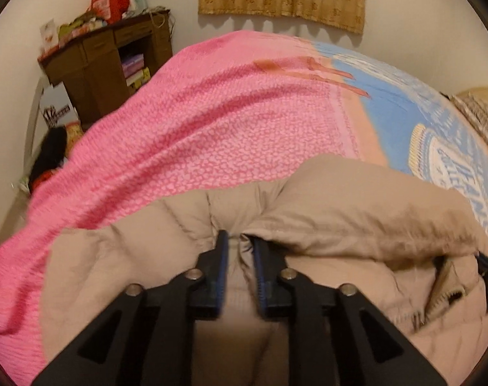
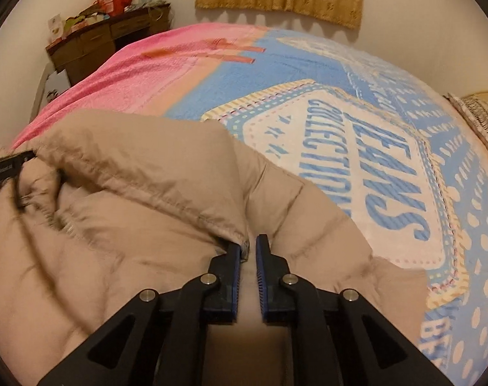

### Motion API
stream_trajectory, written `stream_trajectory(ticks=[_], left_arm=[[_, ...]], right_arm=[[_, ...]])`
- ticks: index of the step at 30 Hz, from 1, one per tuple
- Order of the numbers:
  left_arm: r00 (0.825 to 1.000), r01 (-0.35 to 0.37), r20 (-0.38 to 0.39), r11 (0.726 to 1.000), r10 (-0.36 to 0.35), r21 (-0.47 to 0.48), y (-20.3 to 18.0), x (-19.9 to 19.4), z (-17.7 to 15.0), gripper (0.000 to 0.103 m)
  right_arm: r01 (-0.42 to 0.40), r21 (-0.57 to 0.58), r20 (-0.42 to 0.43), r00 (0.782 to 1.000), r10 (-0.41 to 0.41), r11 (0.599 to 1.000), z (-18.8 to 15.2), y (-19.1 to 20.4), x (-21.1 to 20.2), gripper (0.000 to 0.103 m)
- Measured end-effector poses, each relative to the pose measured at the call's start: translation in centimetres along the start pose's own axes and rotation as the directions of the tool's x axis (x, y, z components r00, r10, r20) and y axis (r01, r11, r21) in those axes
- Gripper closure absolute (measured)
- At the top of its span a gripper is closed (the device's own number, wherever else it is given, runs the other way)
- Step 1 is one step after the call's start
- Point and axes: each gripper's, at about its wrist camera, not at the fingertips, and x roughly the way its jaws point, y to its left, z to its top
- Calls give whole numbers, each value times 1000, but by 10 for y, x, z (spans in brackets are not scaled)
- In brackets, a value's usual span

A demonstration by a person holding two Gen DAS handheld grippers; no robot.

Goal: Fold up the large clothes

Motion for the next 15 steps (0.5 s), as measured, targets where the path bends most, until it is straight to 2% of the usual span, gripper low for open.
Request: stream_trajectory(ticks=[1, 2, 3, 4, 6, 8, 10, 12, 13, 15], left_arm=[[1000, -4, 12, 1000, 4, 12, 2, -9, -1, 65], [999, -21, 36, 1000, 20, 22, 6, -20, -2, 46], [997, -40, 72, 999, 38, 25, 8, -34, -4, 33], [993, -43, 112, 999, 39, 31, 11, -49, -5, 31], [987, -33, 159, 998, 25, 46, 11, -70, -1, 31], [979, -32, 204, 999, 24, 36, 7, -85, 10, 31], [970, -5, 241, 1000, -1, 22, -6, -93, 26, 31], [973, -3, 231, 1000, -2, 22, -27, -82, 39, 31], [973, -12, 229, 999, 4, 32, -34, -77, 40, 31], [974, -63, 223, 996, 48, 63, -55, -54, 40, 33]], right_arm=[[-20, 16, 11, 1000, 20, 1000, -3, -5, -12, 86], [-47, 41, 35, 998, 46, 998, -5, -12, -26, 82], [-55, 61, 54, 997, 51, 997, -6, -16, -36, 73], [-59, 80, 77, 996, 53, 995, -6, -19, -46, 58], [-106, 112, 176, 981, 85, 988, 2, -22, -76, 51], [-131, 124, 251, 963, 96, 984, 20, -13, -93, 51], [-125, 132, 281, 956, 84, 983, 39, 1, -97, 52], [-141, 131, 269, 958, 101, 981, 62, 21, -81, 52], [-139, 142, 240, 965, 102, 980, 72, 30, -64, 54], [-129, 192, 192, 977, 92, 973, 78, 38, -35, 61]])
